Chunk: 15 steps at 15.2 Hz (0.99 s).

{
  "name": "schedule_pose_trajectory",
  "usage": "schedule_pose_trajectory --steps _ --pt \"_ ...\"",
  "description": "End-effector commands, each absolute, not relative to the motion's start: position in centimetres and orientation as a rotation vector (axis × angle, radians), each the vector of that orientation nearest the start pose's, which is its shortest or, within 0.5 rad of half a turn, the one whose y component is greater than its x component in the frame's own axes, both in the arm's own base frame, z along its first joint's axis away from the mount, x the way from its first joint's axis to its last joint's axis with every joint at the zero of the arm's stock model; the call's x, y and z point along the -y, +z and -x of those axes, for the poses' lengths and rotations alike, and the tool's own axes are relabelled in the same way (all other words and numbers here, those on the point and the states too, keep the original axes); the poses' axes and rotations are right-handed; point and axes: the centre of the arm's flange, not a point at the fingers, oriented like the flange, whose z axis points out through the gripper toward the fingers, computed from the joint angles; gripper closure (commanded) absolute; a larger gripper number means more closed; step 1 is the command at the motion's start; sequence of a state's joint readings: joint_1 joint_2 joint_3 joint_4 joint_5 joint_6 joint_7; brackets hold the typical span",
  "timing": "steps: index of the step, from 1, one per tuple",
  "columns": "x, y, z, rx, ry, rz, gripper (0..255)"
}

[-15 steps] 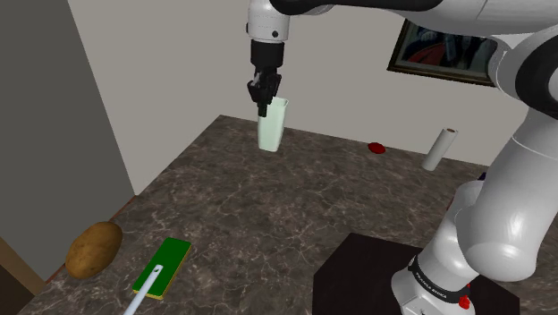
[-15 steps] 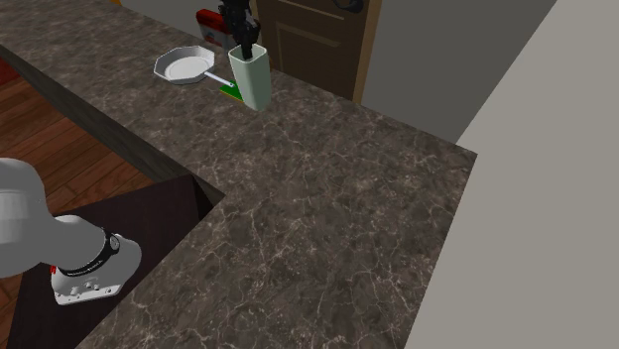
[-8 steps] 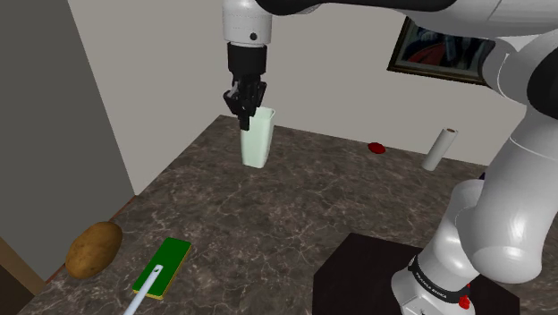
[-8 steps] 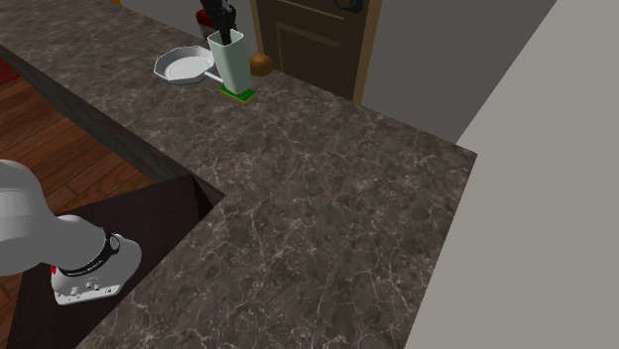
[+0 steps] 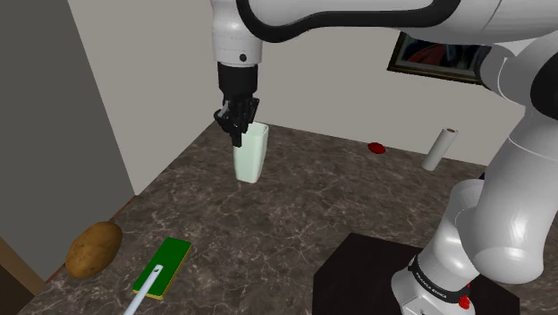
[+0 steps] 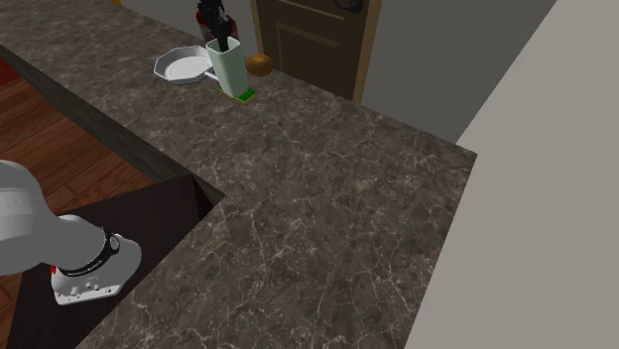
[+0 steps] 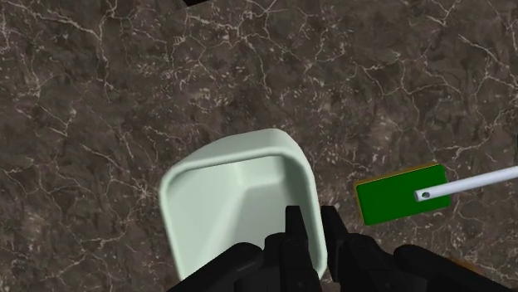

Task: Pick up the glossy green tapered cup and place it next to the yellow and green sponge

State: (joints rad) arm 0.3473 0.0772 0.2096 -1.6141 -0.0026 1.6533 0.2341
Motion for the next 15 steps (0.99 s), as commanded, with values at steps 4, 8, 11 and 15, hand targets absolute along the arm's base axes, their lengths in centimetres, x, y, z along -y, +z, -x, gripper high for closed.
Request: schedule_pose_trajectory --steps 4,8,11,15 --pt "-30.4 54.2 -49.5 0.505 0.06 3.102 255" --pt "-30.4 52.0 -49.5 0.505 0.06 3.102 255" --pt "-30.4 50.5 -49.5 0.505 0.06 3.102 255" --pt "-30.4 48.4 -49.5 0.505 0.06 3.102 255"
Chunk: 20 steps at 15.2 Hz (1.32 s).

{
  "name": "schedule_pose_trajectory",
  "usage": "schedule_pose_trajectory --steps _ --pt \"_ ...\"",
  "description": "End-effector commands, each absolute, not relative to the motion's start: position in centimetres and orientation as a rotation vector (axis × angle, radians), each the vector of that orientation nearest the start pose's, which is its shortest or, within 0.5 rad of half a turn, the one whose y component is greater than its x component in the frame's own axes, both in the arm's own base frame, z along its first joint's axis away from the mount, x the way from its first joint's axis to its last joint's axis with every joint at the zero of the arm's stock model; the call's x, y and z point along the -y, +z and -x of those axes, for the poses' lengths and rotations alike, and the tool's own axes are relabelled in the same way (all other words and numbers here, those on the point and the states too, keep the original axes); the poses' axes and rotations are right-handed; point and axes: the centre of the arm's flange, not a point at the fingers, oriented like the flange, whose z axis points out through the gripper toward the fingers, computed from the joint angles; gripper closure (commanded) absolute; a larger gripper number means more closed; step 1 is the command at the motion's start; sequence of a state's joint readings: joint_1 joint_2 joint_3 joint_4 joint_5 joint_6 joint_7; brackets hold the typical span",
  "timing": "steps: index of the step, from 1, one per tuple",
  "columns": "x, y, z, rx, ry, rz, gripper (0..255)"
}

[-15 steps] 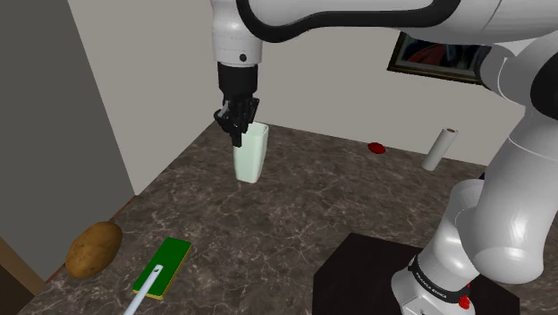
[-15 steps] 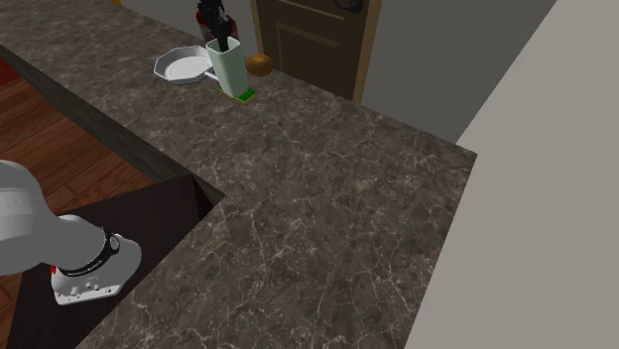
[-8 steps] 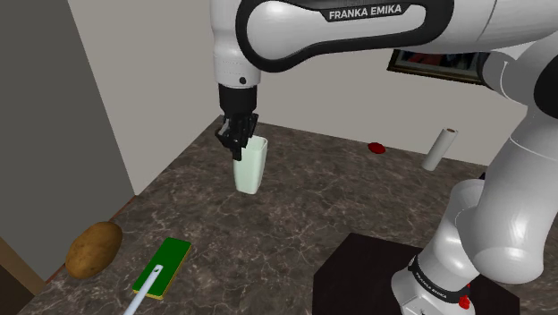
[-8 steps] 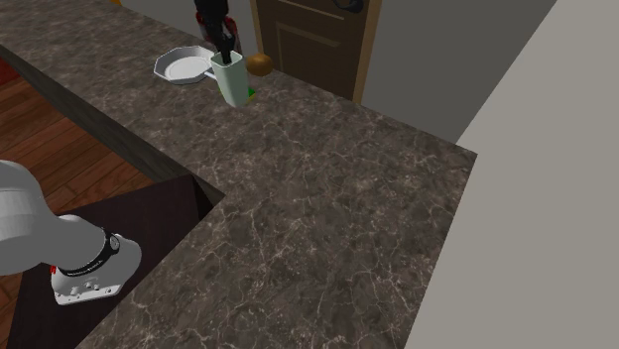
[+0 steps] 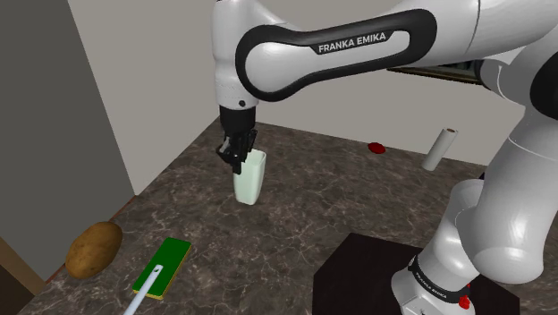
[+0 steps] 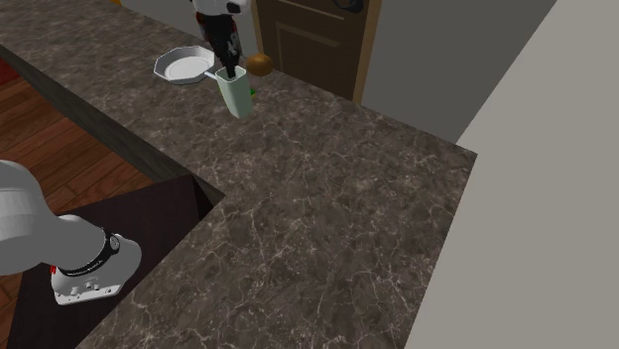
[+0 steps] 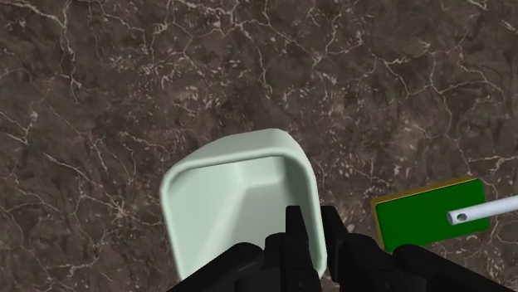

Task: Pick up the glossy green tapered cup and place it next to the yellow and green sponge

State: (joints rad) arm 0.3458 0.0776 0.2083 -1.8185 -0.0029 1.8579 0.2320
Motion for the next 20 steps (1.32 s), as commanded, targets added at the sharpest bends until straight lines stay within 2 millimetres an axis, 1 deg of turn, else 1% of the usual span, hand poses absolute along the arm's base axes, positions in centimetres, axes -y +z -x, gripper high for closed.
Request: schedule_pose_trajectory --steps 1,17,18,20 --pt "-30.4 47.8 -49.5 0.505 0.06 3.102 255" --pt "-30.4 39.4 -49.5 0.505 0.06 3.102 255" --pt "-30.4 38.9 -49.5 0.505 0.06 3.102 255" --pt "-30.4 38.9 -49.5 0.505 0.06 3.102 255"
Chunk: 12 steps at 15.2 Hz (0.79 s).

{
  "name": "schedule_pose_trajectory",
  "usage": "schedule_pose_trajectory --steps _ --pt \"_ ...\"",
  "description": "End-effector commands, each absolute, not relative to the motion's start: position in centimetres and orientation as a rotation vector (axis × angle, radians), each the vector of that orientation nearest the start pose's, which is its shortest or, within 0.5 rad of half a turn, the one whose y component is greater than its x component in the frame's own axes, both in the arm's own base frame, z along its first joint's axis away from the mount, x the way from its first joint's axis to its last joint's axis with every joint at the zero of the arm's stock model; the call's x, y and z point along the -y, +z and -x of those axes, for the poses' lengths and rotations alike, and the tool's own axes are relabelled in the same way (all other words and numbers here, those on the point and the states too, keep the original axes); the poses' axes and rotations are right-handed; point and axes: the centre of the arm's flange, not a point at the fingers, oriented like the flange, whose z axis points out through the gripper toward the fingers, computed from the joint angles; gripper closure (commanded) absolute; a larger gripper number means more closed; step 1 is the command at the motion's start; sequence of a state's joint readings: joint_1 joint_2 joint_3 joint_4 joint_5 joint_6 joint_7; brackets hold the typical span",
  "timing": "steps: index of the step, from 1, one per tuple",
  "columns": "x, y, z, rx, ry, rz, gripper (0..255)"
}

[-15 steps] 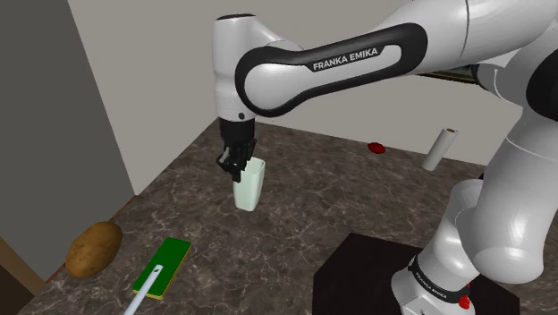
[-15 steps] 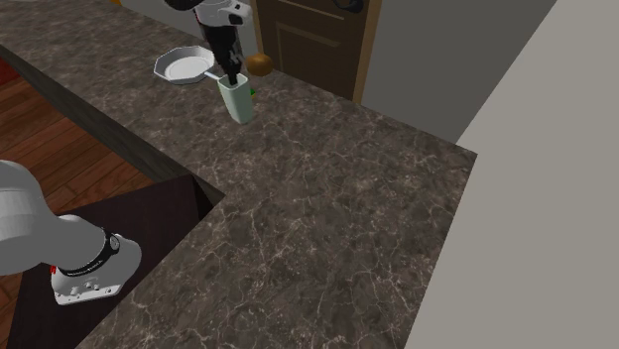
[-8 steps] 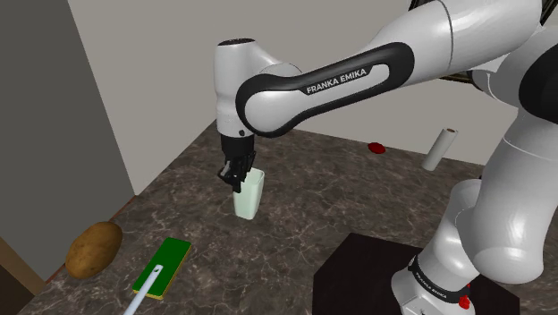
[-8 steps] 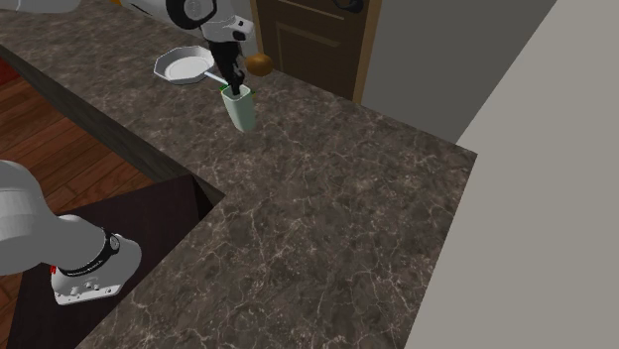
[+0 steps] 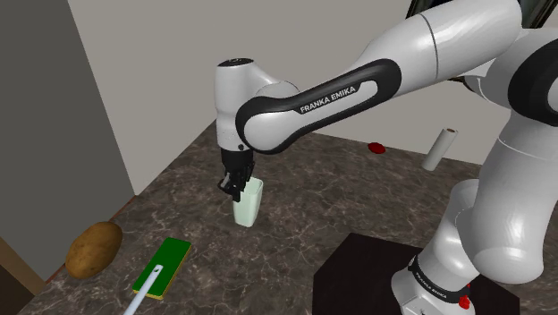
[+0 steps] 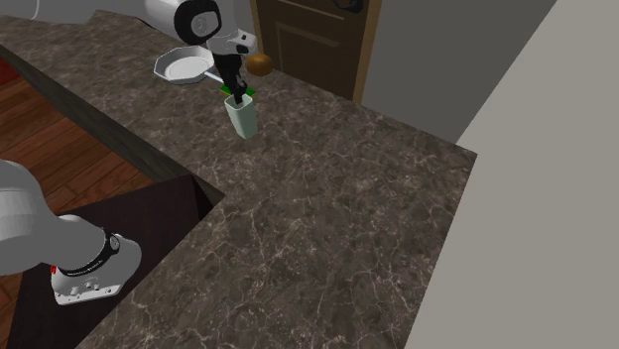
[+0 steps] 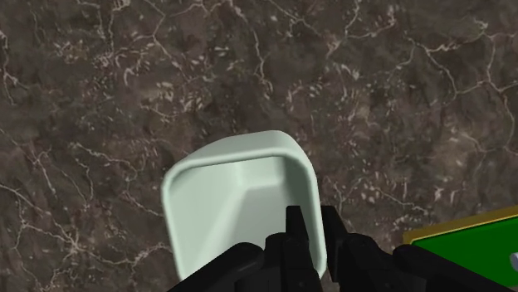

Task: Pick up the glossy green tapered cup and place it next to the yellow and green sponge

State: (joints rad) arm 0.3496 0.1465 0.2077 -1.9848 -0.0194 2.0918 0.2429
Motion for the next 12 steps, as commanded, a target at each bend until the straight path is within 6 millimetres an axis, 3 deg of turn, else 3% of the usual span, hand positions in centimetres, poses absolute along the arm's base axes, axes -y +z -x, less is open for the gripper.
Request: schedule_pose_trajectory --steps 1,6,7,12 --pt "-30.38 38.95 -49.46 0.505 0.06 3.102 255" --pt "-30.38 38.94 -49.46 0.505 0.06 3.102 255" --pt "-30.38 38.95 -49.46 0.505 0.06 3.102 0" --pt "-30.38 38.94 -49.46 0.505 0.06 3.102 0"
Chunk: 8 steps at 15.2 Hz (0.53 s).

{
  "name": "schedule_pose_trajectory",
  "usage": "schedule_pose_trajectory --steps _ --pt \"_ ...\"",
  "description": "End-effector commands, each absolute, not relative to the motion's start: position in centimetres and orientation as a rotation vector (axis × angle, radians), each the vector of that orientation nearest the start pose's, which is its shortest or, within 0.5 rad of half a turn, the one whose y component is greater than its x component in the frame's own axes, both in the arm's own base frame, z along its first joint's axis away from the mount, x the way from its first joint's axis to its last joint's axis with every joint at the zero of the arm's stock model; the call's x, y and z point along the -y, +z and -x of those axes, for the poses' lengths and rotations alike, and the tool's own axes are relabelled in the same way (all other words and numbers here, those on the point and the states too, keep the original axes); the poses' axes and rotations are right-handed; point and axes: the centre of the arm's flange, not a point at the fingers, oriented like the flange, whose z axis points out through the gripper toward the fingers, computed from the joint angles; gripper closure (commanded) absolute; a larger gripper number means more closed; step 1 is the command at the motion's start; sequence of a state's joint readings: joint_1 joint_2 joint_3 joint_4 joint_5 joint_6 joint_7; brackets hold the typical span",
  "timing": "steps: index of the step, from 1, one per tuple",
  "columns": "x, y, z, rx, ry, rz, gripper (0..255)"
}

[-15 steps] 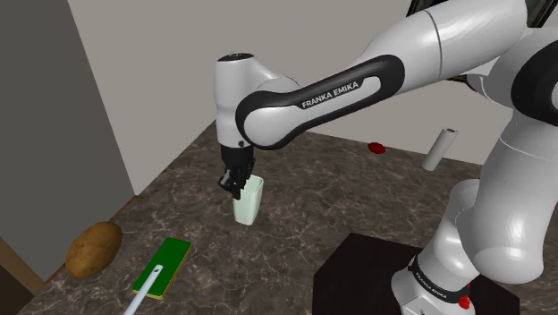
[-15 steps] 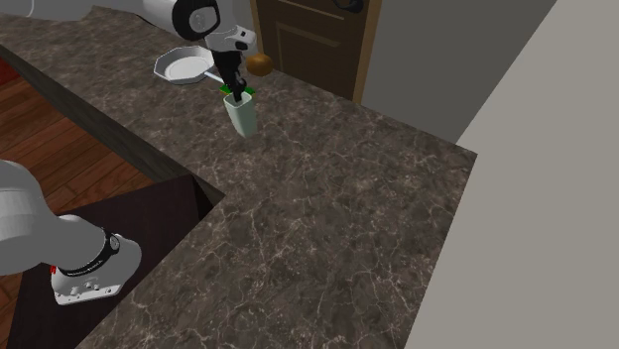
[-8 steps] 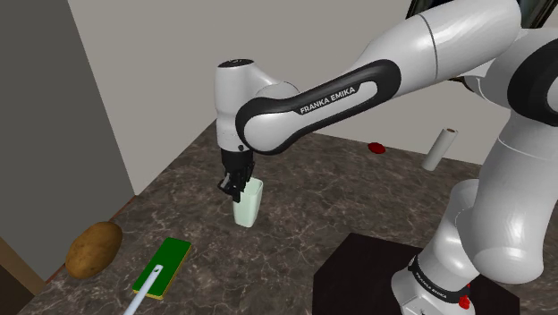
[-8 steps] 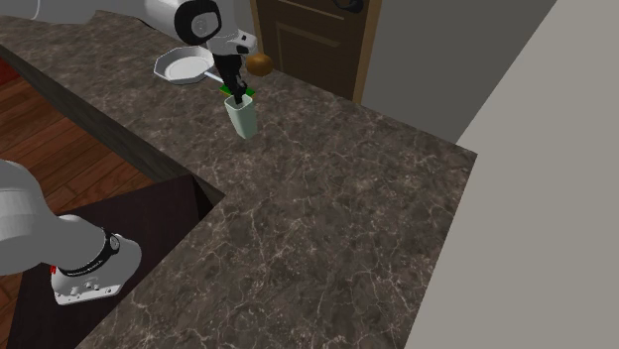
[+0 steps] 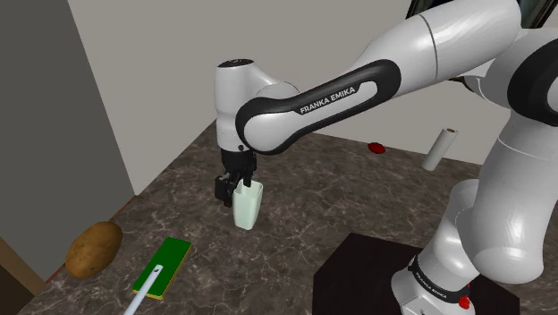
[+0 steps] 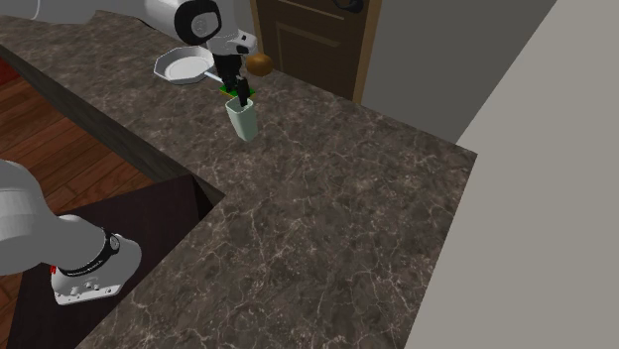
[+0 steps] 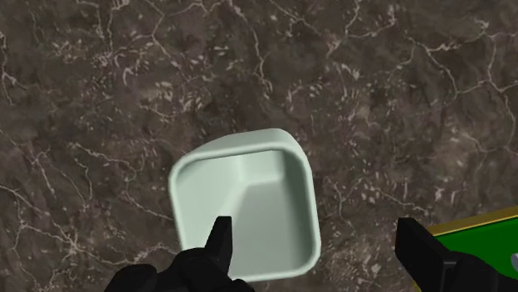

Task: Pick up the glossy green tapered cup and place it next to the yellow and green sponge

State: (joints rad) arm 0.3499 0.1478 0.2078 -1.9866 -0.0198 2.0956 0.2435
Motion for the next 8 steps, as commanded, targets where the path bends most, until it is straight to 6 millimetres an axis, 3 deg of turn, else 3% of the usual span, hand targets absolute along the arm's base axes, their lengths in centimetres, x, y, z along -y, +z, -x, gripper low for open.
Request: schedule_pose_trajectory --steps 1,4,8 --pt "-30.4 40.3 -49.5 0.505 0.06 3.102 0" --pt "-30.4 43.9 -49.6 0.505 0.06 3.102 0" --pt "-30.4 43.9 -49.6 0.505 0.06 3.102 0"
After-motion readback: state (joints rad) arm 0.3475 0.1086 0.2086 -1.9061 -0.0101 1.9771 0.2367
